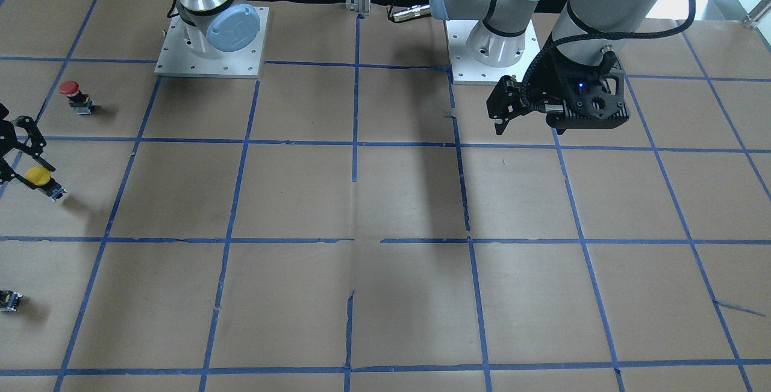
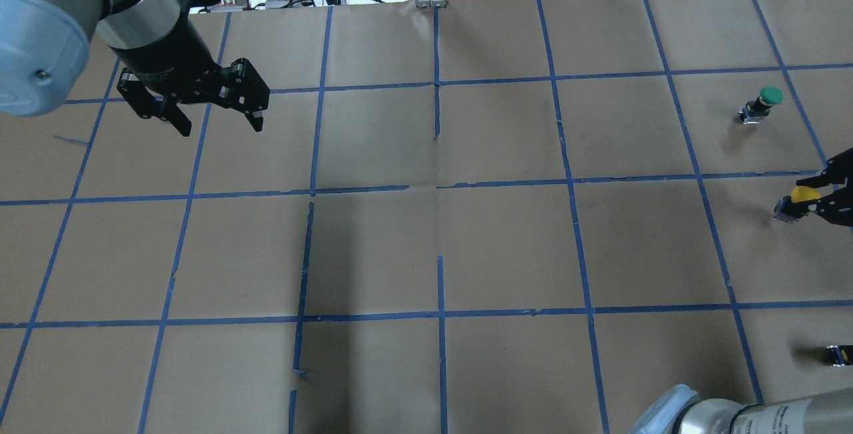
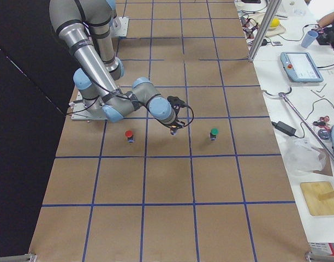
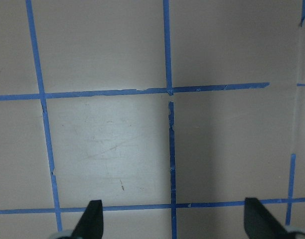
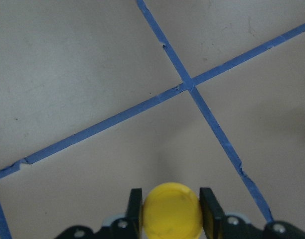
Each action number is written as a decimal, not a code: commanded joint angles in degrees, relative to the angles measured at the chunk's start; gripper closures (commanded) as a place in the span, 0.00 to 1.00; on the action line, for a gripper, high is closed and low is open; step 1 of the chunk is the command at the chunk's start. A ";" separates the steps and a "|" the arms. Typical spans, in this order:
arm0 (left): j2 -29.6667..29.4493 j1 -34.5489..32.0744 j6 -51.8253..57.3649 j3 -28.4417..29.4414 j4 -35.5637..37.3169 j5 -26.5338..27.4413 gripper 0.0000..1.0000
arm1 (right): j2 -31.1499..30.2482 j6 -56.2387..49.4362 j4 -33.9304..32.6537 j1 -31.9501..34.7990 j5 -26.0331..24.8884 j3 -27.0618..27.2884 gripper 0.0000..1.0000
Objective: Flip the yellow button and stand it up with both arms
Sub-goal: 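Lower the button upright onto the table with the right gripper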
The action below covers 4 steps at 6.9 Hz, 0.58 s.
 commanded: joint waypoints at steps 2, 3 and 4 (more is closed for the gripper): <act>0.03 0.10 0.15 0.10 0.06 0.11 0.00 | 0.56 -2.93 0.63 -2.14 -0.11 0.00 0.84; 0.03 0.10 0.23 0.19 0.06 0.11 0.00 | 0.99 -5.19 0.46 -3.02 0.50 0.09 0.84; 0.12 0.10 0.23 0.28 0.06 0.02 0.00 | 1.61 -6.69 0.29 -3.12 0.50 0.00 0.81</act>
